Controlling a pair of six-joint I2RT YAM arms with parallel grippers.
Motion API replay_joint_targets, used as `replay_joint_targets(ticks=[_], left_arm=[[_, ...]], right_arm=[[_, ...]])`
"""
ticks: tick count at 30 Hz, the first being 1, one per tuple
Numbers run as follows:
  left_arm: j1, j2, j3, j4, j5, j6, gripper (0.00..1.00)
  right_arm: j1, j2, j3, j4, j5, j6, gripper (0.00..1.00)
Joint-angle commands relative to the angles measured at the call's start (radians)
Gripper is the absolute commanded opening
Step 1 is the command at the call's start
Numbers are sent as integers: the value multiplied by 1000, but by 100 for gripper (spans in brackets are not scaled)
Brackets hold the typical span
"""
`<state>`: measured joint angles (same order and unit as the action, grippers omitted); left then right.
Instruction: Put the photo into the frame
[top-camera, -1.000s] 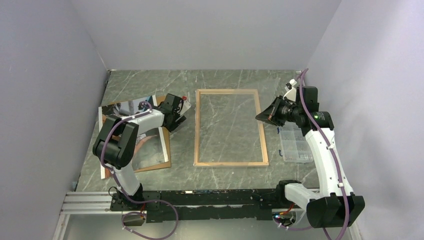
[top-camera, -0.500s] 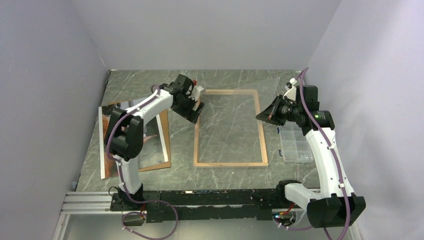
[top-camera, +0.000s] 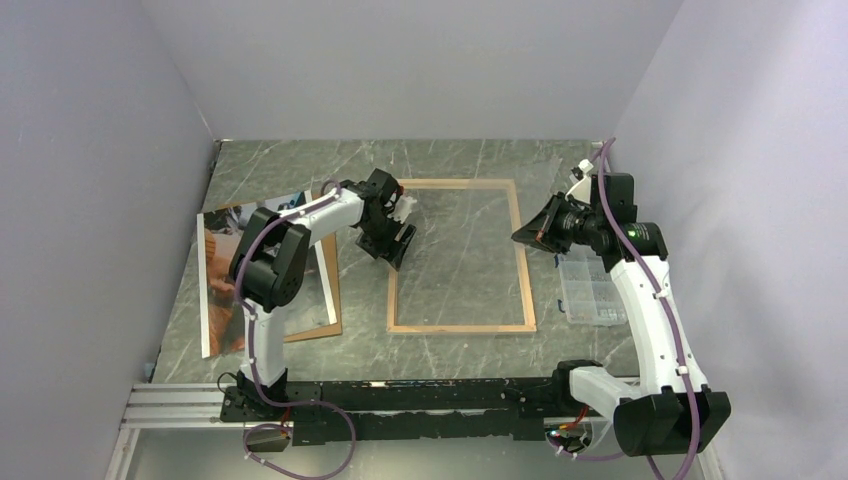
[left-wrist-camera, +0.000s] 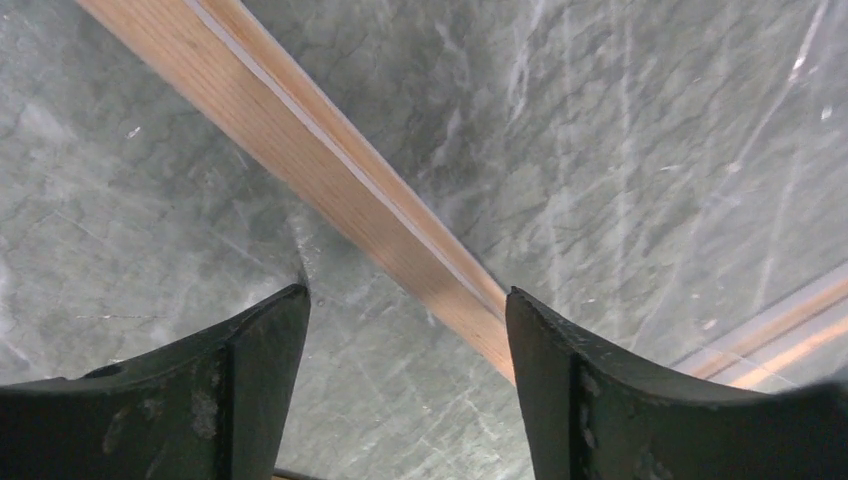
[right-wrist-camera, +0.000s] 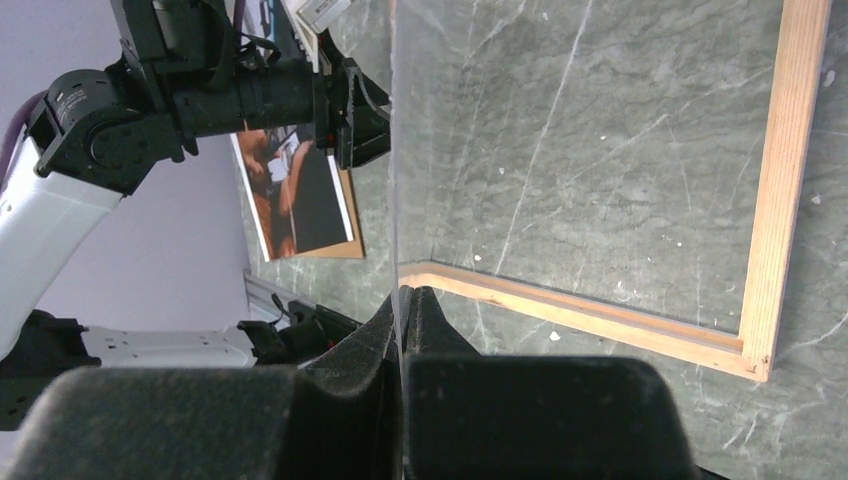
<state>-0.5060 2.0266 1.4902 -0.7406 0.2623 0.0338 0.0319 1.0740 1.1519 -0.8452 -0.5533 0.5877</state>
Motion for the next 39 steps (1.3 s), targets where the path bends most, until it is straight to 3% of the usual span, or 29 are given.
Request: replay_joint_targets(ticks=[1,8,24,28,33,34,39], left_arm=[[-12,19,-27,26,-103,19,72],[-11,2,-83,46,-212,60,49],[20,-73,-90,33,-171,97,34],[66,-119,4,-34,-87,71,45],[169,-202,131,-136,14,37,88],[198,-220,149,-152,47,29,94],[344,-313,195,-187,139,15,94]], right_arm=[[7,-30,-19,42,-14,21,0],[35,-26,-49,86,-12,55,0],[79,60,42,116,-4,48,0],[81,95,85,132,-19,47,0],[113,143,185,122,-7,53,0],[122,152,208,120,-4,59,0],[237,217,345,124,41,113,0]])
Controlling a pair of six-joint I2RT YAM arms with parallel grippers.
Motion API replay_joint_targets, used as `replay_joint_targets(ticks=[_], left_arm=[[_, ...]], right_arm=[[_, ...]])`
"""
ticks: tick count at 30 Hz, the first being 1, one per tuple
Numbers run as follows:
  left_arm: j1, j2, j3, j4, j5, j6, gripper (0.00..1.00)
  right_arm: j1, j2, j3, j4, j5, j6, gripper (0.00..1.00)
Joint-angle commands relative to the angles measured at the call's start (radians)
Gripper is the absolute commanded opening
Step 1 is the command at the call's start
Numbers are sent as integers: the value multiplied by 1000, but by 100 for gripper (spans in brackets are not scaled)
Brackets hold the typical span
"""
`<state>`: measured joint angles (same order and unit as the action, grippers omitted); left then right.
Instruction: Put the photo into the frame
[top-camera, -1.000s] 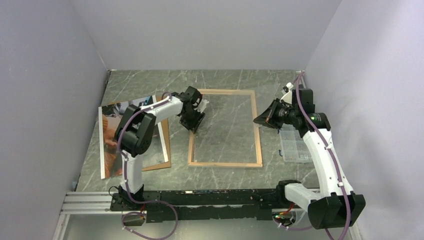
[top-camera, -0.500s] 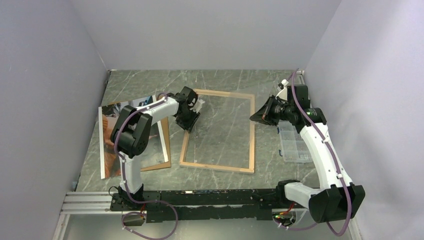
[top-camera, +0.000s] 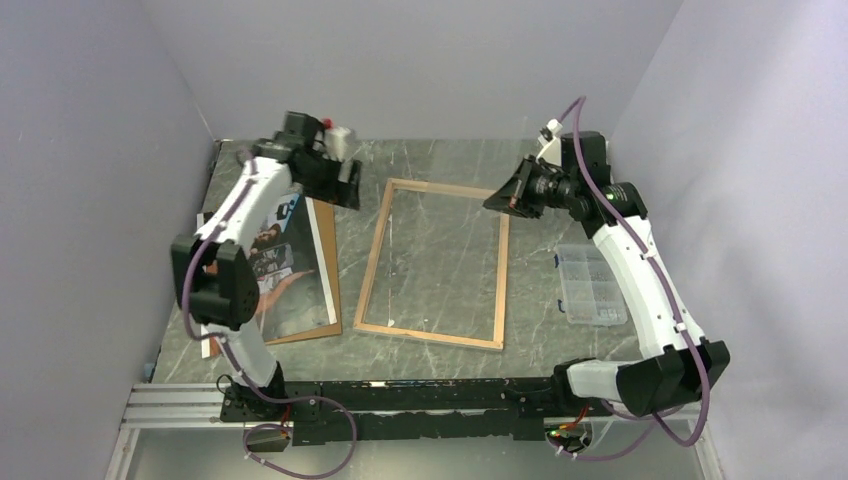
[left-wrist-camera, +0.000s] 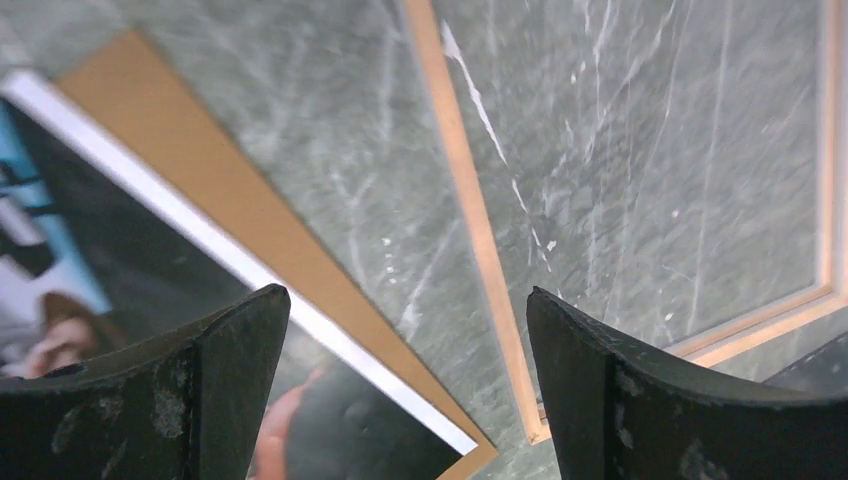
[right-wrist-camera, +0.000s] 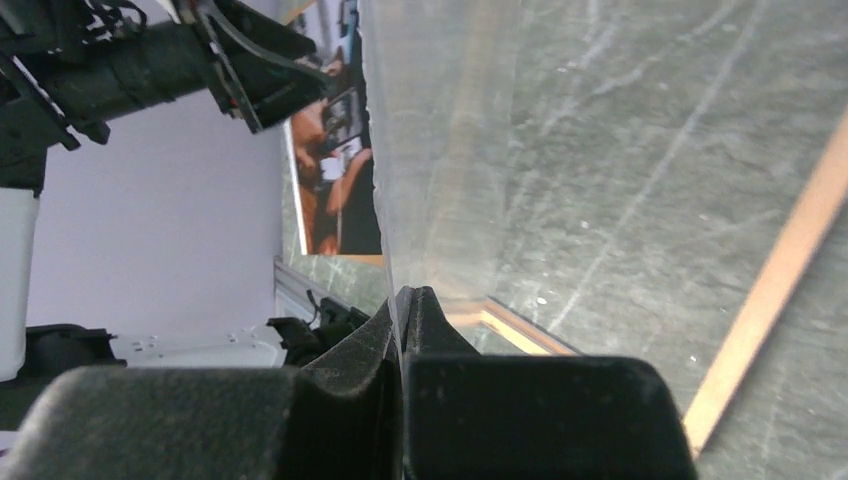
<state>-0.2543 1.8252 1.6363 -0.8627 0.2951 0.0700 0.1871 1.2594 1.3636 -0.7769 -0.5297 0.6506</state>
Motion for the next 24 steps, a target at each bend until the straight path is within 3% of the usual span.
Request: replay_joint_targets(ticks=[1,6,11,19,24], left_arm=[[119,-132,49,-62,106,-23,94],[250,-200,41,-53,92,-18,94],[358,-210,4,-52,104,-4,94],[351,-190,-157,-17,139,28,94],[314,-173,-215,13,105,56,93]], right_arm=[[111,50,169,57,14,62,0],[163,94,255,135,-78,133,0],[136,110,121,268,-190,193,0],[42,185,-178,481,-304,164,0],[1,272,-157,383,-270,-10,0]])
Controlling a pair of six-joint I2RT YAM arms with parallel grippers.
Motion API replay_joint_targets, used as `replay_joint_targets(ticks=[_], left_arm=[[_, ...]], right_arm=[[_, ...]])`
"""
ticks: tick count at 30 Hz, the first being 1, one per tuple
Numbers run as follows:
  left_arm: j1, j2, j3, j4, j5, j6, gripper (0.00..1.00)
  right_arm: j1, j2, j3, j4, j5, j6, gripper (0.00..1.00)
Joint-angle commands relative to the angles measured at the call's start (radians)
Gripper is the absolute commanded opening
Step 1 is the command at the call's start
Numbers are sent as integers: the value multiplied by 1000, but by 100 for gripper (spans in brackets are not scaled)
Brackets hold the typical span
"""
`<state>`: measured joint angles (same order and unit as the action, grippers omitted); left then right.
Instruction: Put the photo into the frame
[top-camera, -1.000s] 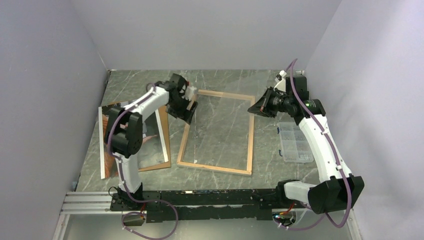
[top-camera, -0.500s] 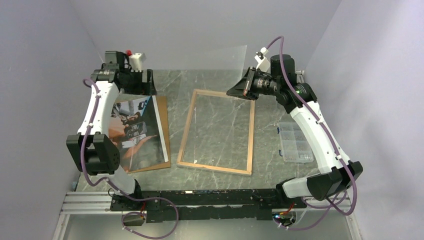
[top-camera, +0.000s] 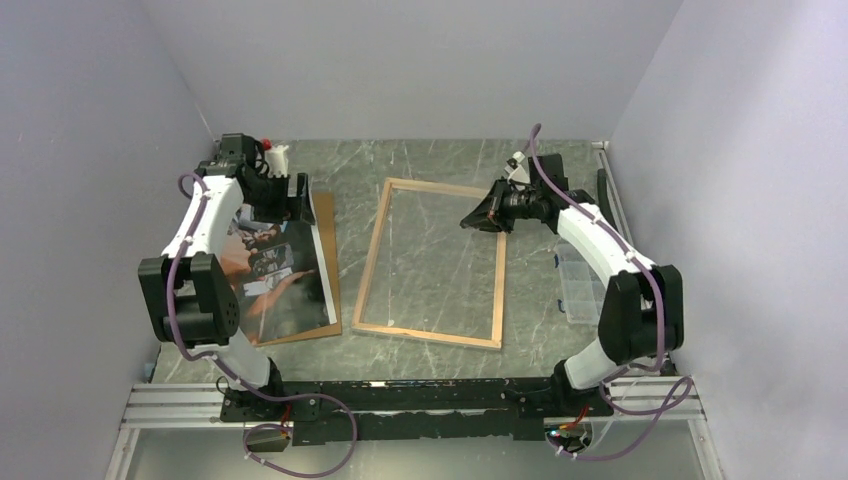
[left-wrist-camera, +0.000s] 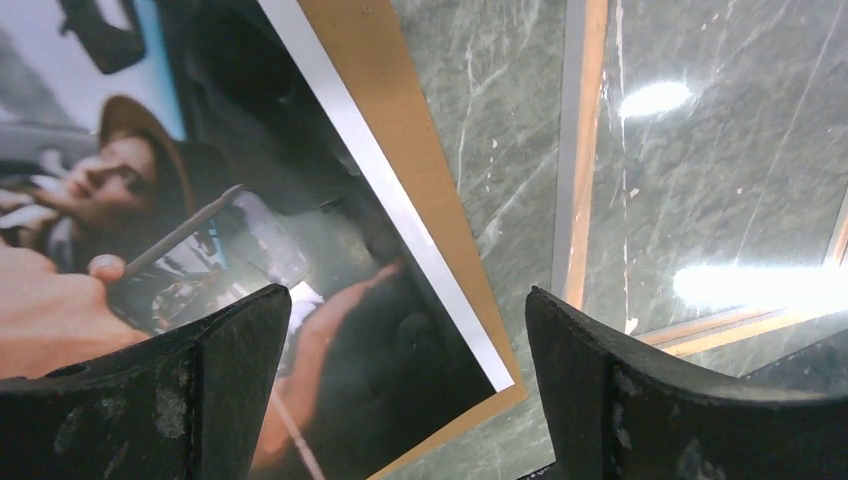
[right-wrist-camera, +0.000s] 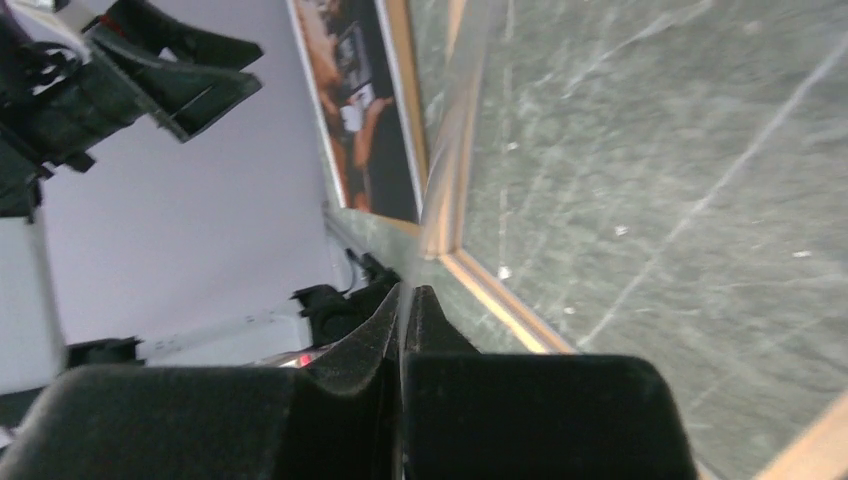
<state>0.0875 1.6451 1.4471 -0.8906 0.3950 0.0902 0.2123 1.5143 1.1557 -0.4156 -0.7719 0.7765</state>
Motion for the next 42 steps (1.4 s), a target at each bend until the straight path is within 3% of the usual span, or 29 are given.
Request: replay_joint_targets(ticks=[1,21,28,42], left_arm=[[-38,10,-32,47,-3,39,92],[-297,123,-93,125,-102,22,86],[-333,165,-100,137,-108,20,78],[-348,189,-92,131,-127,28,78]], right_arm=[[-29,30,57,6,-27,-149,0],[-52,127,3,-34,72,-241,0],[-83,133,-26,-13,96,-239,0],[-105,174,-19,11,88,-250,0]])
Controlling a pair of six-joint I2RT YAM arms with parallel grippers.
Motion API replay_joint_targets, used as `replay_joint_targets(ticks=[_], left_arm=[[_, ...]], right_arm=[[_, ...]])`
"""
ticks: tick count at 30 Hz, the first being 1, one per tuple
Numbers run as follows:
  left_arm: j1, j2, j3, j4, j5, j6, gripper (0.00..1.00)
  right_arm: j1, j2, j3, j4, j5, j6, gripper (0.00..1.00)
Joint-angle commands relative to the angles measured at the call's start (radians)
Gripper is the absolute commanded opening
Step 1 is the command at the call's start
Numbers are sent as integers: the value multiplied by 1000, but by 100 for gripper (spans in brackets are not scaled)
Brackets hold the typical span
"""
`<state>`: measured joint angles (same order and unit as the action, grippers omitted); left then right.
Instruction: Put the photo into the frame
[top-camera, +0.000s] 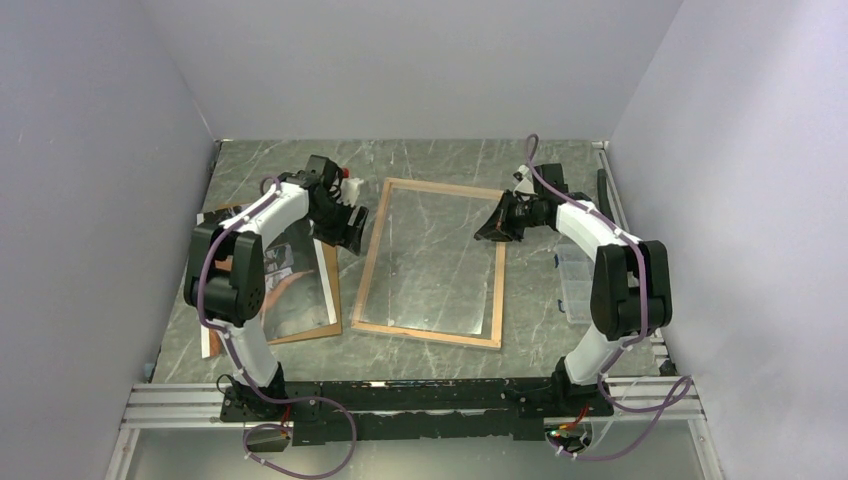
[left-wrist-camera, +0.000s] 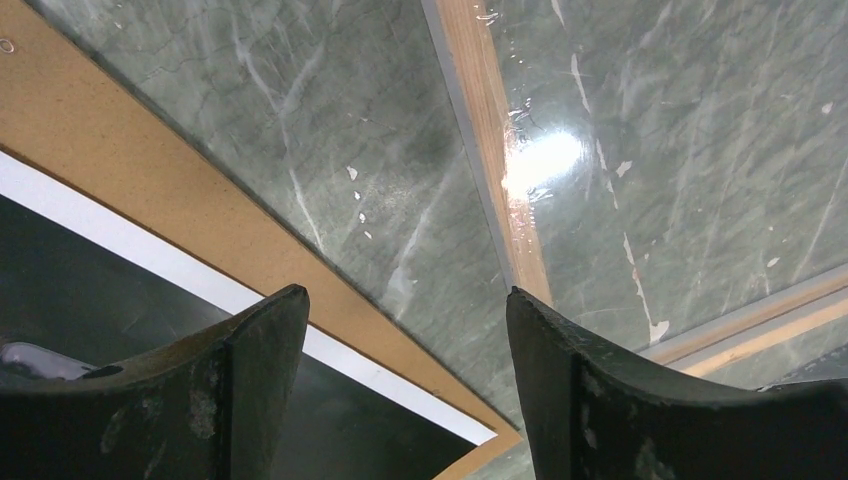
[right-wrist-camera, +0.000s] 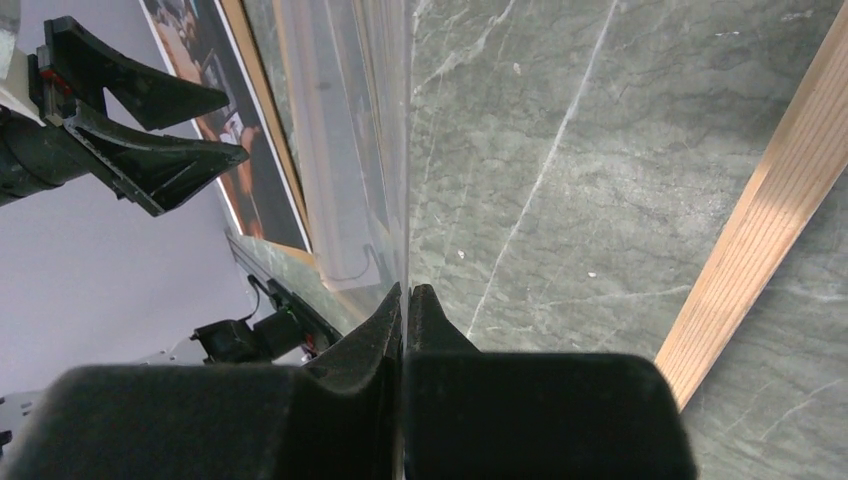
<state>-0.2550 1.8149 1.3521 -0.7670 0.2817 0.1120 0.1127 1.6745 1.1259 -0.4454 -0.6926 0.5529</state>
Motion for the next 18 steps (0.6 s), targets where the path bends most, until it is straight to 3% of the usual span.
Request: replay_joint_targets(ticks=[1,18], left_arm=[[-7,22,2,10,-14,9,77],[-28,49,-7,44,-54,28,70]], right_arm=[[-7,20,16,34,10,-31,0],[-29,79,69,-9,-30,-61,0]])
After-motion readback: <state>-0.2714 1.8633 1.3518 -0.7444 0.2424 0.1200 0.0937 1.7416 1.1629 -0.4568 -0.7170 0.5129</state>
